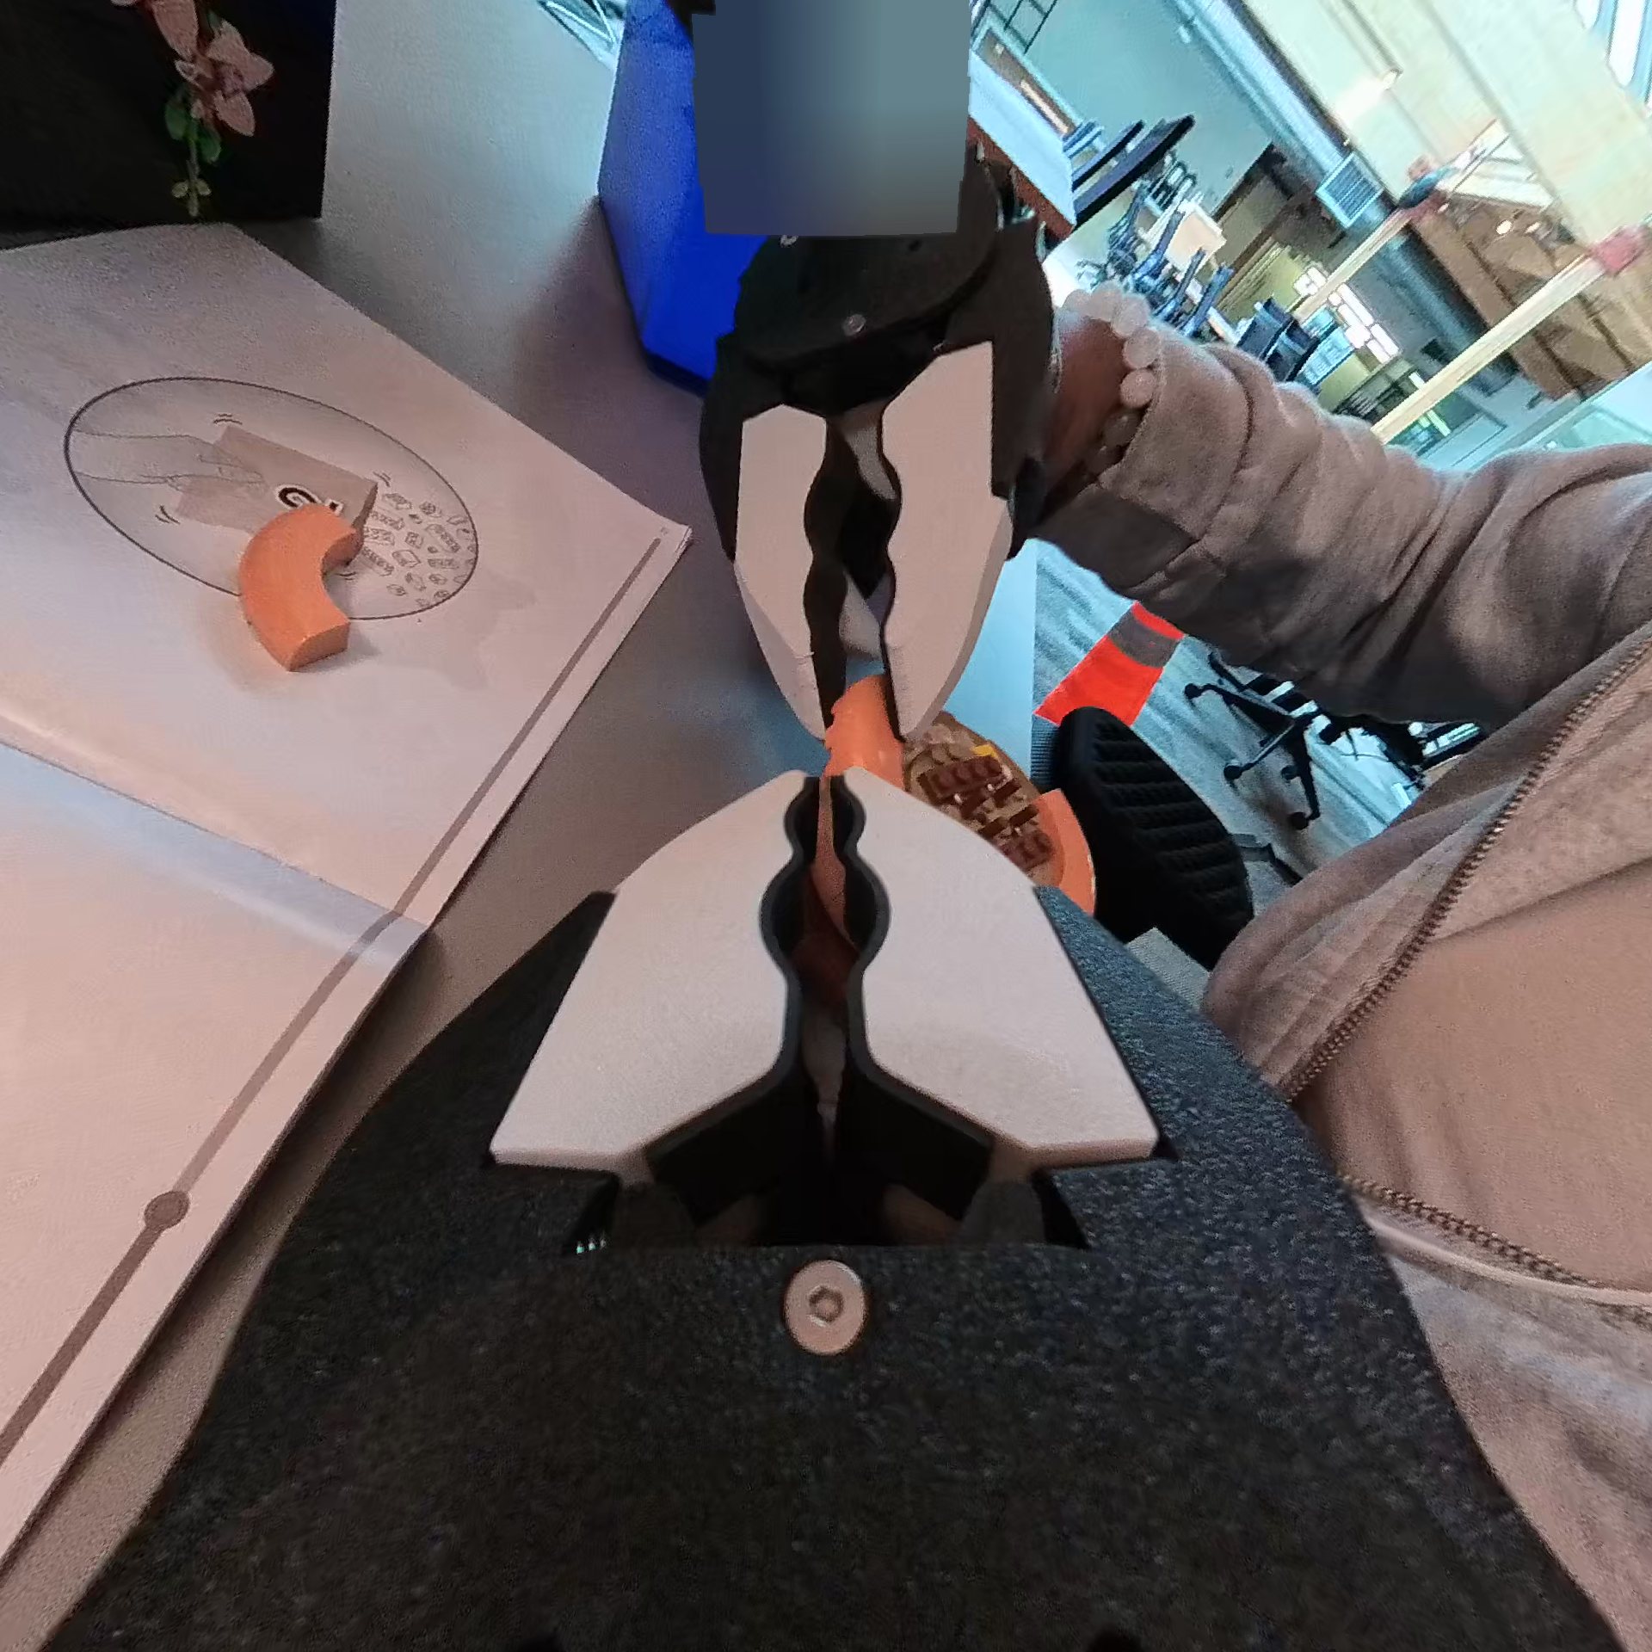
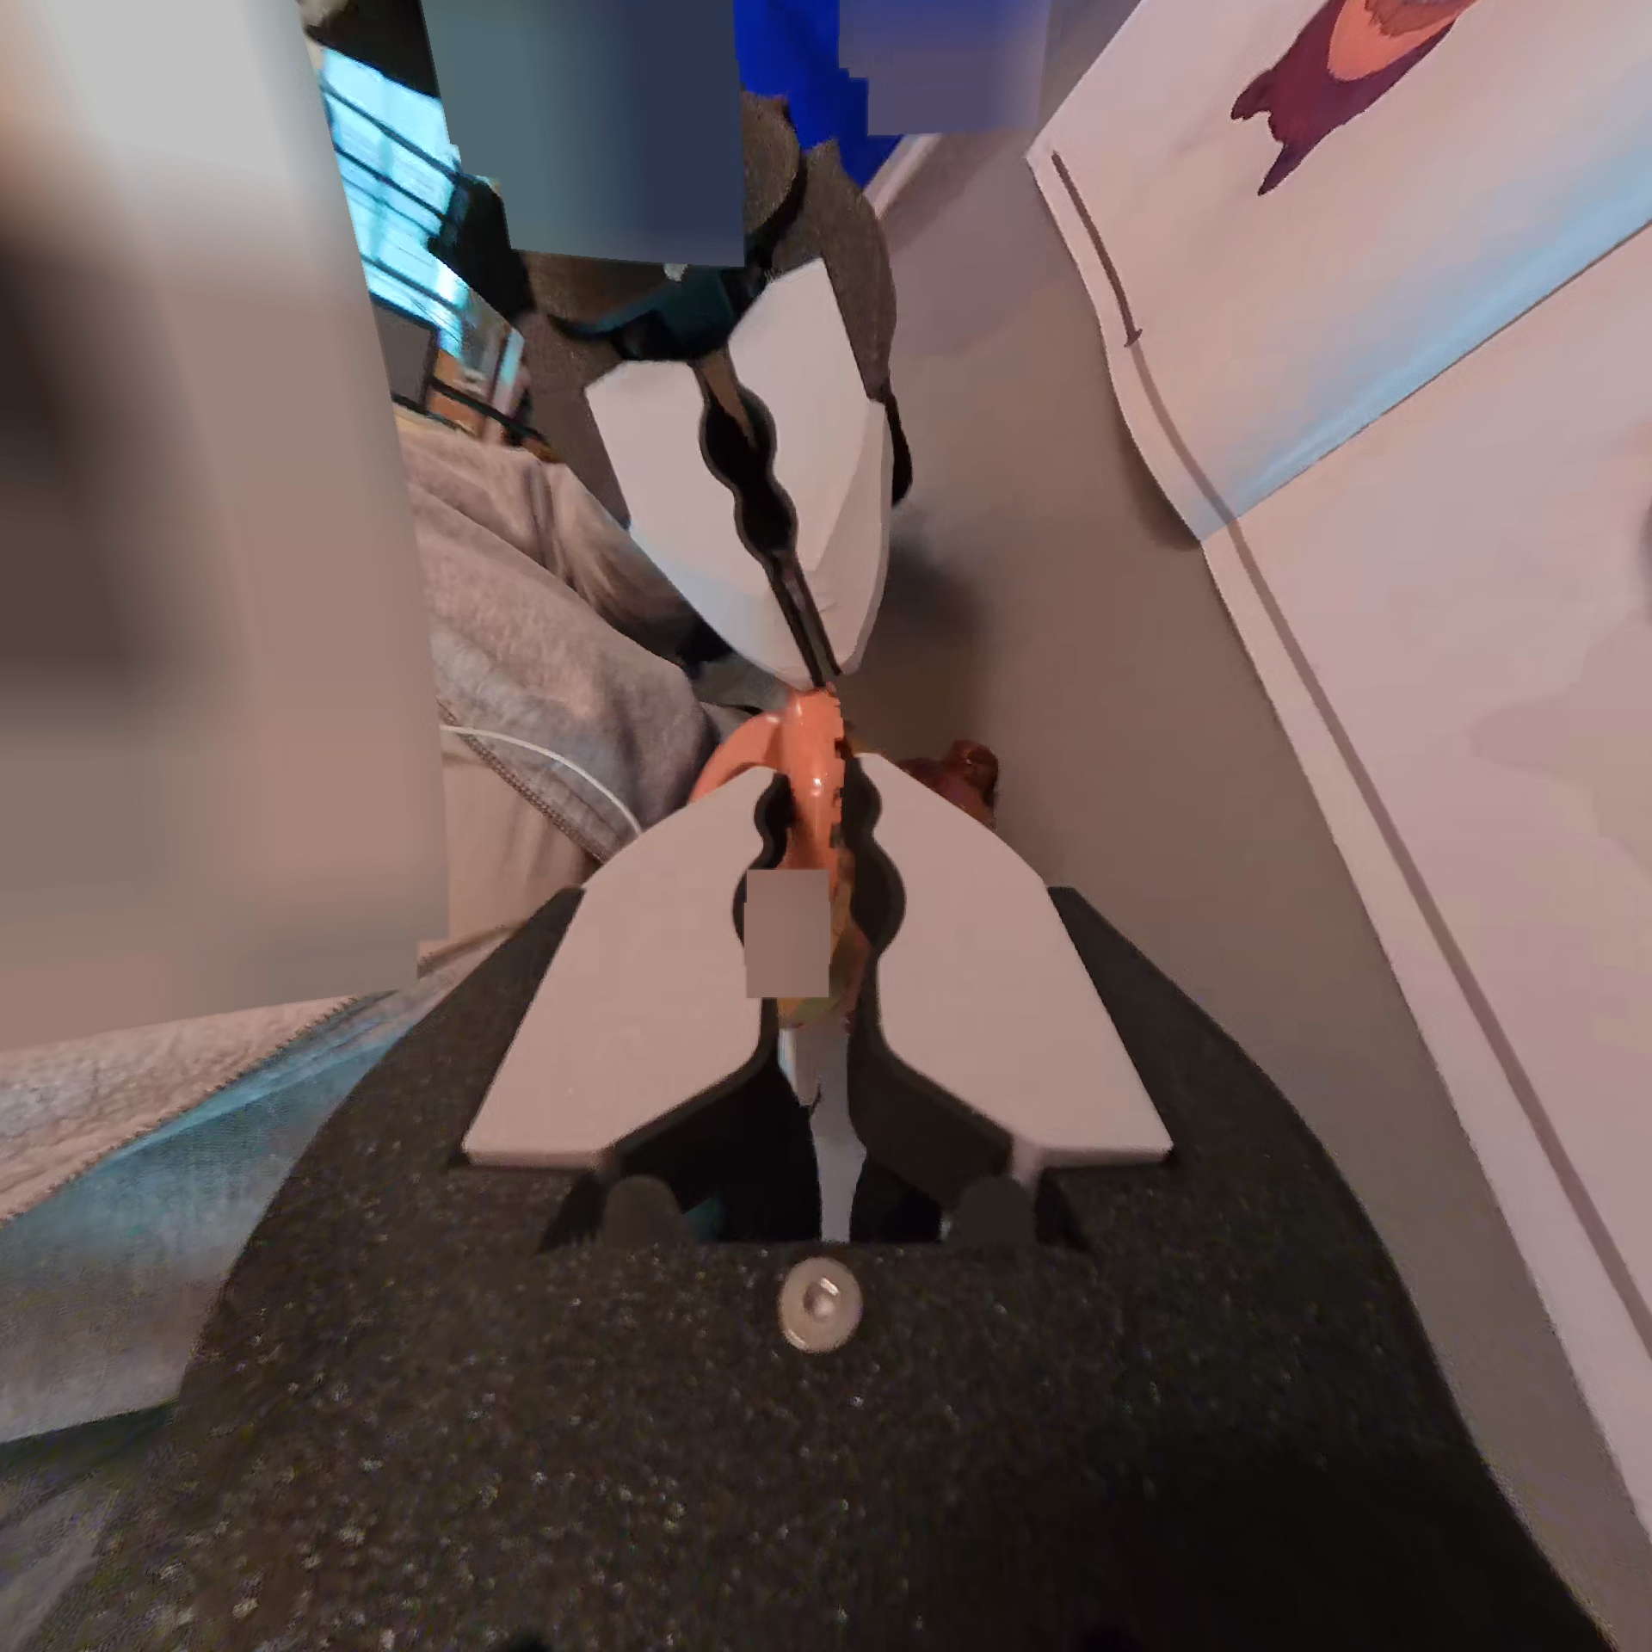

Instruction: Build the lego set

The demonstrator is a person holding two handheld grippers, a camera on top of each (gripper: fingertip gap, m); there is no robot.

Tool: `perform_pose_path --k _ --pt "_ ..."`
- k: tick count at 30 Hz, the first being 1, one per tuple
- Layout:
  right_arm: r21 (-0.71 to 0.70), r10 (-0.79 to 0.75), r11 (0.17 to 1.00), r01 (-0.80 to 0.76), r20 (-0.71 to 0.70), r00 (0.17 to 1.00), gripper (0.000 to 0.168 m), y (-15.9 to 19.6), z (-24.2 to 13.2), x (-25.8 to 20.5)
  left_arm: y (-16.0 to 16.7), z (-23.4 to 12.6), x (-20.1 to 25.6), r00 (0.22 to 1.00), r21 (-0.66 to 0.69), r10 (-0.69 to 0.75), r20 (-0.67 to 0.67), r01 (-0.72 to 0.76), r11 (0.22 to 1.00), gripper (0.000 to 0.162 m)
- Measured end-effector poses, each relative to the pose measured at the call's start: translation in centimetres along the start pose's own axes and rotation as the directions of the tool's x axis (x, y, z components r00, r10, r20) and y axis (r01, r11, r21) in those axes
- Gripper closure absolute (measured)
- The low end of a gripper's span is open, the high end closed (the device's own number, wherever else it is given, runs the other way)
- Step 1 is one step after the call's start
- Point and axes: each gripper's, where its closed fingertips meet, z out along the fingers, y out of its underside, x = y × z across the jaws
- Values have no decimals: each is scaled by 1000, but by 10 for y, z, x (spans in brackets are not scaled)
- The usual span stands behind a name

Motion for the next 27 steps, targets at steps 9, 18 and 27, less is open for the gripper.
perform_pose_path --k 9,18,27 --pt "-61 140 988 -139 12 990 159 0 1 -8 1 -4 7 999 -44 52 13 -51 998 158" --pt "-68 169 983 -170 -31 985 159 1 2 -6 1 -1 9 997 -53 77 -1 -77 996 155" --pt "-90 171 981 -169 5 985 159 1 3 -14 -4 1 10 994 -64 107 -12 -108 992 154"
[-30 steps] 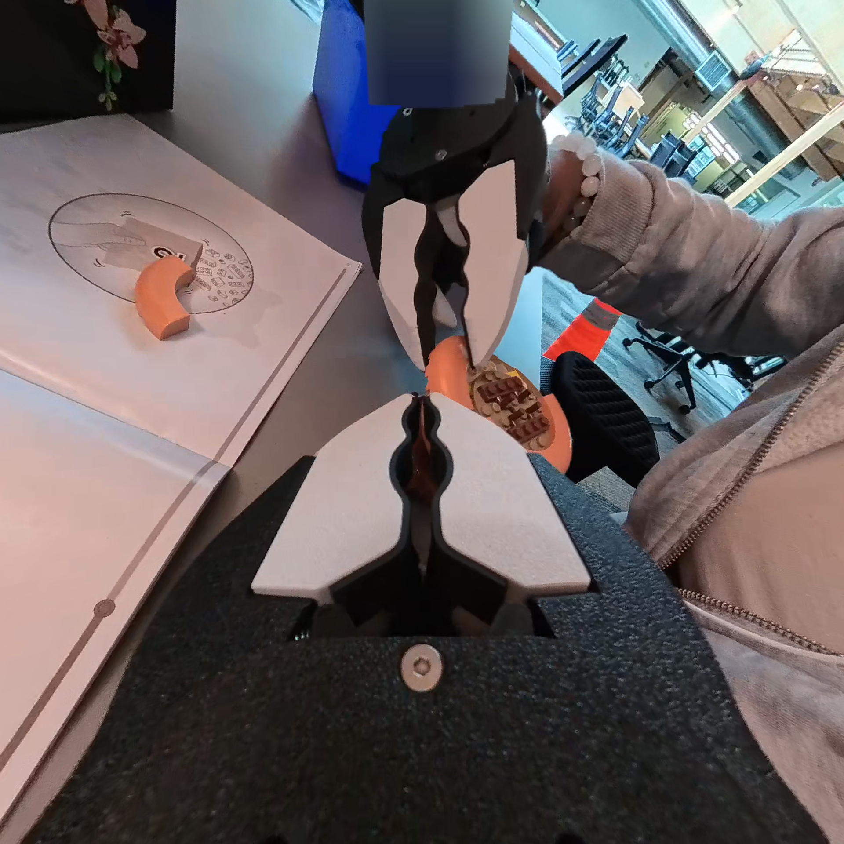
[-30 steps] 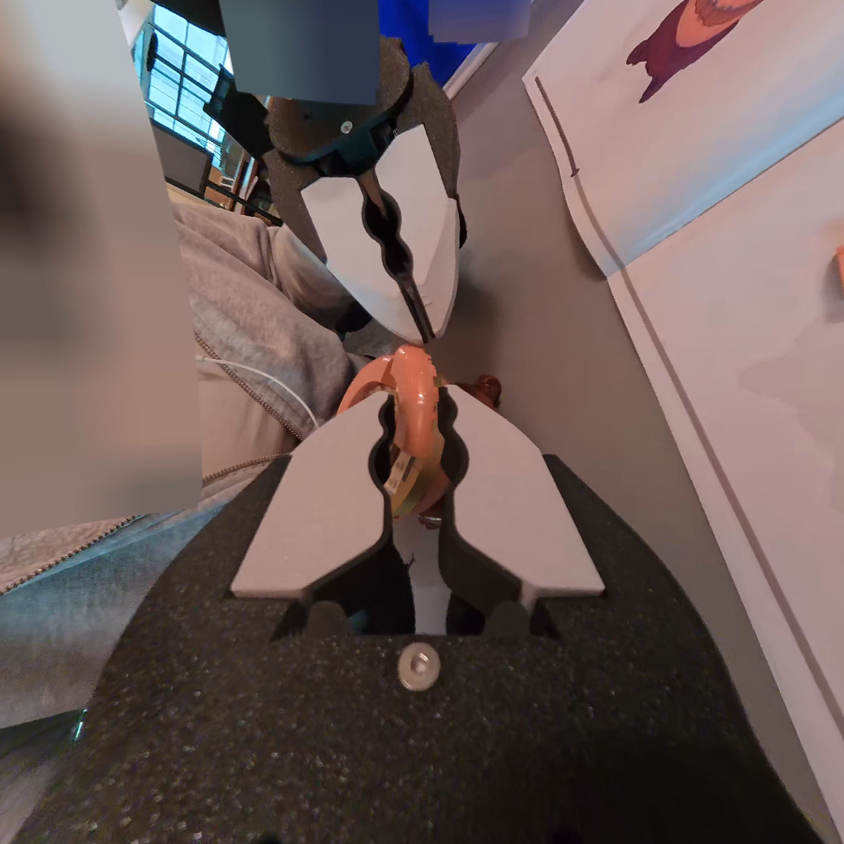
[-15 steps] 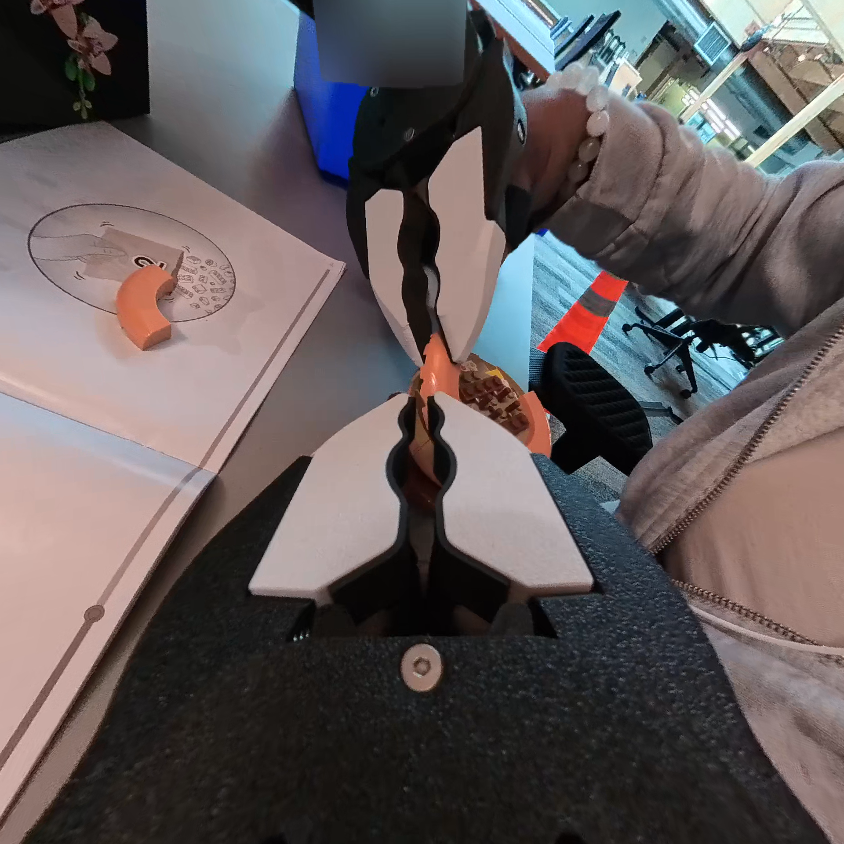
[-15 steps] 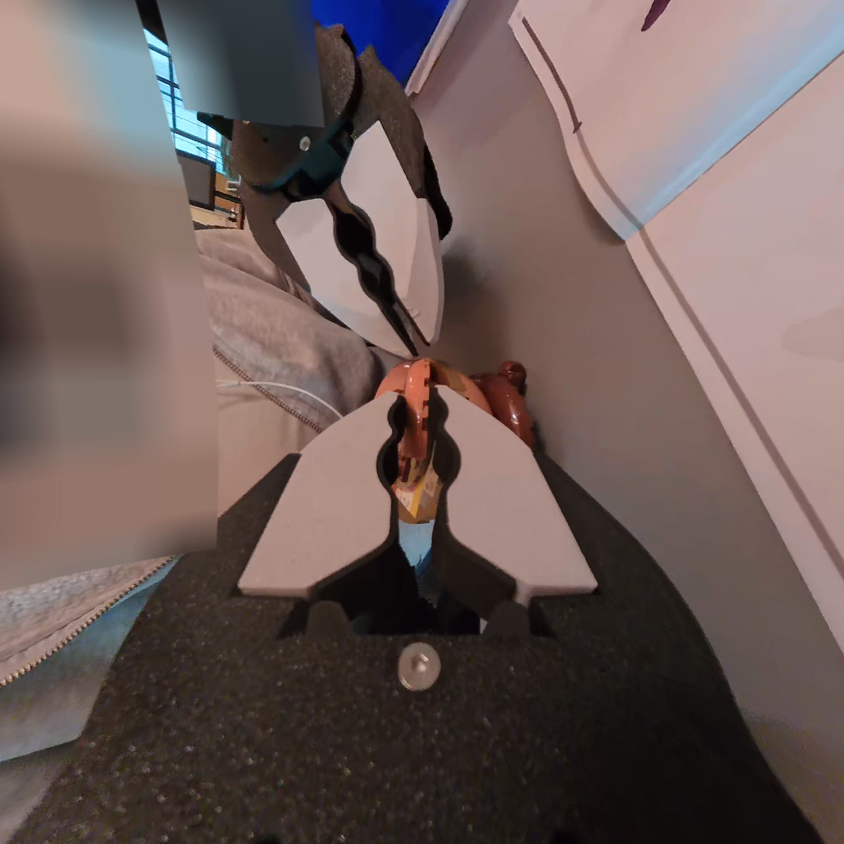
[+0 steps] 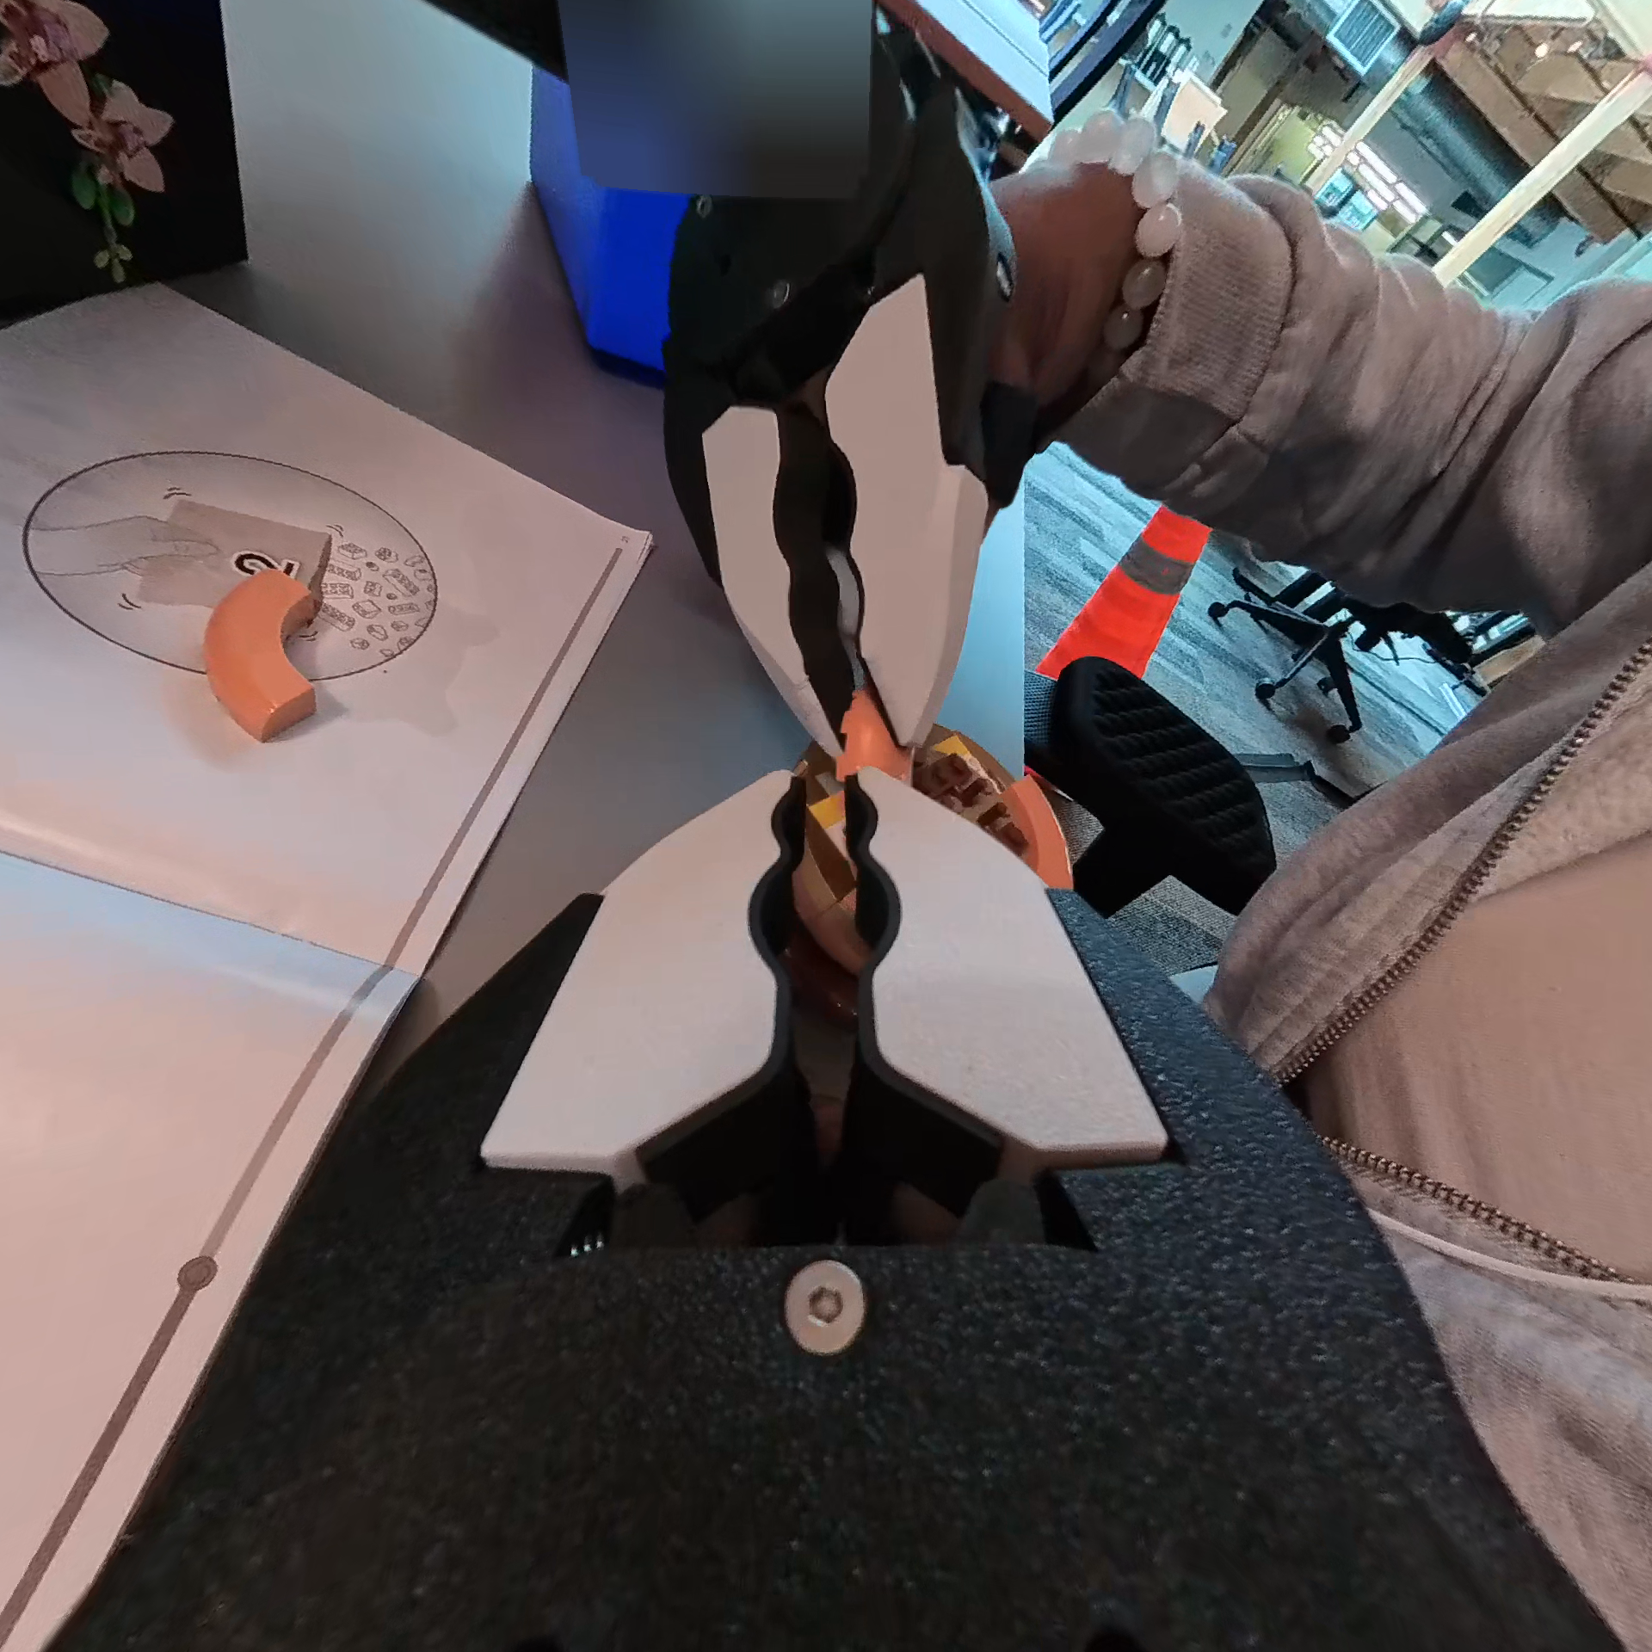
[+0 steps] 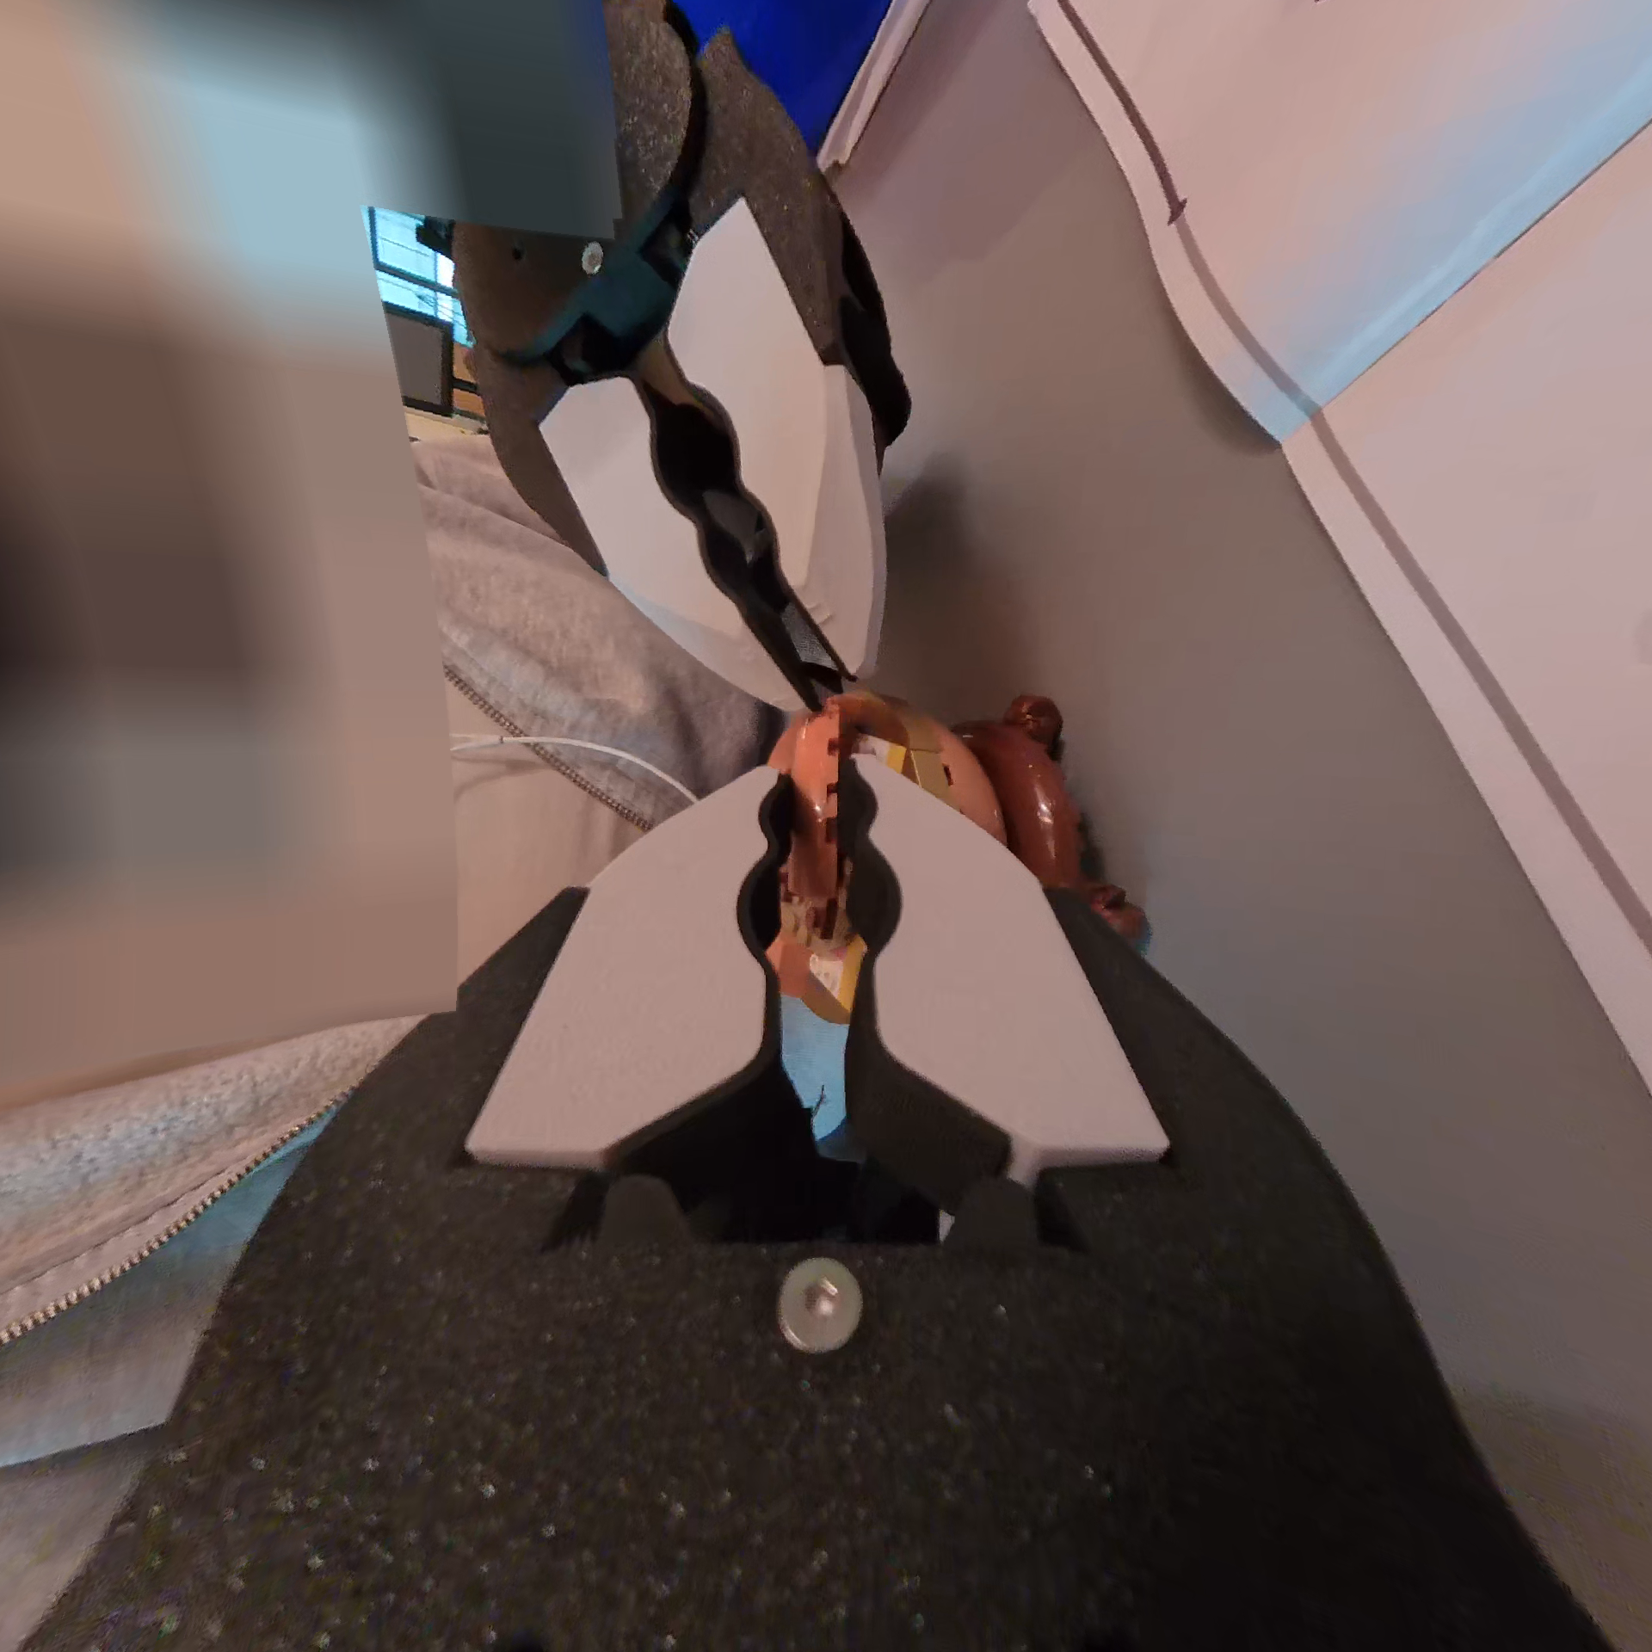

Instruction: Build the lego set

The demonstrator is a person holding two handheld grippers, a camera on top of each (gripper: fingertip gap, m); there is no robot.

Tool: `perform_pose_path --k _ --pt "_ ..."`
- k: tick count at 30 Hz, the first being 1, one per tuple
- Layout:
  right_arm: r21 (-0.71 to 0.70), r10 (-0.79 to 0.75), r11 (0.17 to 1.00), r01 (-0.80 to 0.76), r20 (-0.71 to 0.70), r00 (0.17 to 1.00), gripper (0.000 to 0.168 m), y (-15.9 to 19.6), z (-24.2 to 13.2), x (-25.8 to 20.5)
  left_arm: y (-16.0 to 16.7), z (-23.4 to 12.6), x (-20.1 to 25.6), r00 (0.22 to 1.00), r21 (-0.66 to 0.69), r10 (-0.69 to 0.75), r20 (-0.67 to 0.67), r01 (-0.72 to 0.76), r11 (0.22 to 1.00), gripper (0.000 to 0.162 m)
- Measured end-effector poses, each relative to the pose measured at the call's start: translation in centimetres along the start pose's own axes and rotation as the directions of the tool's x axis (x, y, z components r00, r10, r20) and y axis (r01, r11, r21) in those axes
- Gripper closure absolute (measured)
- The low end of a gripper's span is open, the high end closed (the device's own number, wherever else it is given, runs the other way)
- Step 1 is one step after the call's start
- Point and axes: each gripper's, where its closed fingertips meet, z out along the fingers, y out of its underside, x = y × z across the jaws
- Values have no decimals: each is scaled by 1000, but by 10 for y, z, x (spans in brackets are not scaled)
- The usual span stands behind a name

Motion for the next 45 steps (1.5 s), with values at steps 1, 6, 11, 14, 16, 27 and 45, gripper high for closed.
perform_pose_path --k 1,6,11,14,16,27,45 --pt "4 6 1000 -6 -7 1000 159 -1 0 2 0 0 0 1000 0 3 2 -3 1000 154" --pt "-7 5 1000 -5 -28 1000 159 0 1 4 3 1 3 1000 -18 11 -8 -11 1000 154" --pt "-35 -6 999 4 -58 998 156 4 1 6 5 2 4 1000 -25 8 -19 -9 1000 154" --pt "-41 -32 999 29 -78 996 147 4 0 5 8 3 4 1000 -36 10 -24 -10 999 154" --pt "-52 -62 997 57 -97 993 147 5 0 6 9 4 5 1000 -36 7 -28 -8 999 154" --pt "40 -88 994 98 -195 977 132 5 -15 20 11 4 3 999 -53 36 3 -36 998 154" --pt "153 214 955 -254 239 947 127 20 4 21 12 5 10 949 -130 284 139 -267 955 154"
